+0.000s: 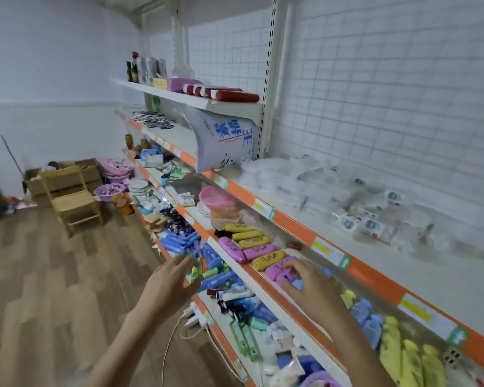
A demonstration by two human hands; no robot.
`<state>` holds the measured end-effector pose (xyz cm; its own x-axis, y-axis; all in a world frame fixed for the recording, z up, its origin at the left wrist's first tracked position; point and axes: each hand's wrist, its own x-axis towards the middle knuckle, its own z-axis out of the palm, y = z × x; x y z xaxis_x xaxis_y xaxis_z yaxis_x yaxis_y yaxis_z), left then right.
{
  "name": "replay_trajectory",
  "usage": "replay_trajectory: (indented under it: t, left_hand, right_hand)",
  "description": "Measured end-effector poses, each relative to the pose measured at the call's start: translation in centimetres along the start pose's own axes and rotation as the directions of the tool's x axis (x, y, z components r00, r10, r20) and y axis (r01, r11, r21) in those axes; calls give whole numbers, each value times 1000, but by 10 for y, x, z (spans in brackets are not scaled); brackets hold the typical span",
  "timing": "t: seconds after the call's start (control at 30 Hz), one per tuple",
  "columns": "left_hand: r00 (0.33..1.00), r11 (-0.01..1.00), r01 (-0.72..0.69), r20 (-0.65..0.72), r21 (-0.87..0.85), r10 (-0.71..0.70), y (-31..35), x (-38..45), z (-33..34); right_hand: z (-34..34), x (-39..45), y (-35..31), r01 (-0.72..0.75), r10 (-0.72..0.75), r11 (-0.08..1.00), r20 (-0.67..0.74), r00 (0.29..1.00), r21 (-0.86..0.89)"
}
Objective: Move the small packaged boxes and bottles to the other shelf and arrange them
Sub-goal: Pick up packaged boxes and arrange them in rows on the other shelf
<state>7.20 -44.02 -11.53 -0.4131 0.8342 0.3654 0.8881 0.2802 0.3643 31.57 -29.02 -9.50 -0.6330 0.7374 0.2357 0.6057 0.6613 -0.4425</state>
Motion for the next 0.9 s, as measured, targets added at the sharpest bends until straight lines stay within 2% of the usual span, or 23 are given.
replay_trajectory:
  t: [0.17,0.3,0.53,0.7,0.8,0.9]
  left_hand:
    - [997,998,-57,53,-16,58,-10,68,27]
    - [989,991,-119,87,-54,123,-8,133,49]
    - [966,962,-246,52,-123,254,20,288,73]
    - [923,917,-382,8,-117,385,58,396,86]
    - [891,884,-446,23,-144,453,83,452,94]
    - [866,869,-471,111,-150,489,101,506,110]
  right_hand:
    - [-7,57,25,-47,47,999,-27,999,0]
    - [-20,106,48,-67,66,998,-110,992,-7]
    - [-69,204,94,-112,105,994,-288,952,-8]
    - [-103,273,122,-119,110,993,-381,918,1]
    - [-117,318,136,-154,127,987,-342,931,-51]
    - [-123,360,148,-231,190,961,-249,950,-149]
